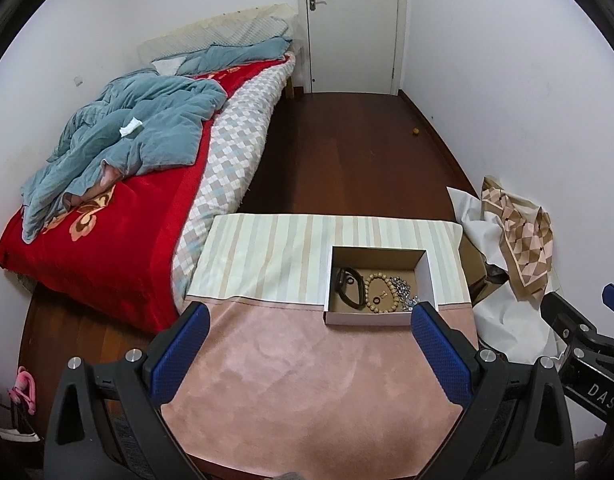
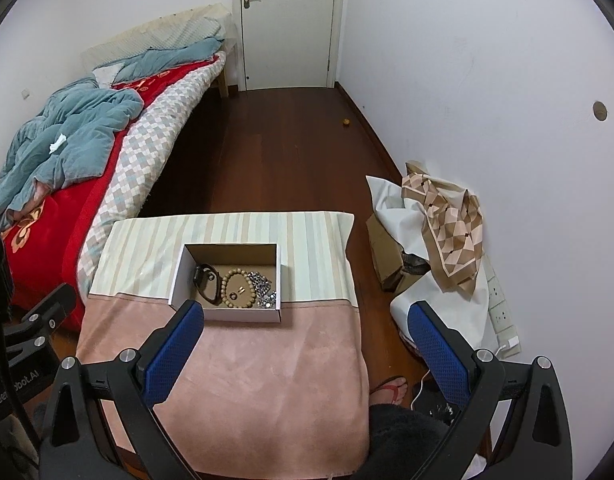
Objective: Organize jewelry
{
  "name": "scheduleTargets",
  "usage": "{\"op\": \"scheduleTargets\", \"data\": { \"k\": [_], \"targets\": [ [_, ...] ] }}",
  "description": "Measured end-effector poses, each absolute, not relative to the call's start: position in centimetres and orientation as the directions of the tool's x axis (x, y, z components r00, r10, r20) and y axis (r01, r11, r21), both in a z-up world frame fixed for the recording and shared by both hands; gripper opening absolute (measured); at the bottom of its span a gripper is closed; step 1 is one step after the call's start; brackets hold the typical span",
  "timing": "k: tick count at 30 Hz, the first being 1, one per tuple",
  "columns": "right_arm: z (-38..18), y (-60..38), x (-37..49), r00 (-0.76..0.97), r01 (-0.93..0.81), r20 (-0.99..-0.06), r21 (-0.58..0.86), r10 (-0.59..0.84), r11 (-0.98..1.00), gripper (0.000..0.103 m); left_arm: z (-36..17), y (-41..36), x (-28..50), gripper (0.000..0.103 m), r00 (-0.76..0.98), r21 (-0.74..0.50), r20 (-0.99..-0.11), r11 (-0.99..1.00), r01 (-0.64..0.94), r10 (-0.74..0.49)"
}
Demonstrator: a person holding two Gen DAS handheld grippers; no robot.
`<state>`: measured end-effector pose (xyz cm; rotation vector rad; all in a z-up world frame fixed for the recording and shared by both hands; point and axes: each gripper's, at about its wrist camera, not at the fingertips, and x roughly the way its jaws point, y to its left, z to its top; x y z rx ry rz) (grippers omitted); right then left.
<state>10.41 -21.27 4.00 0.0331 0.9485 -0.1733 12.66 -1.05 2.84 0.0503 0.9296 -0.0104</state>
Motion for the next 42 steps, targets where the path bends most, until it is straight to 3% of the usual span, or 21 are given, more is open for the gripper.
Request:
{"op": "scheduleTargets", "data": {
  "k": [42],
  "targets": [
    [3.7, -20.6, 10.0, 0.554, 0.131, -0.826, -0.039, -0.106, 0.991, 0.103, 2.4, -0.6, 11.8, 0.103, 0.589, 0.033, -0.808, 0.999, 0.028, 0.01]
  ]
}}
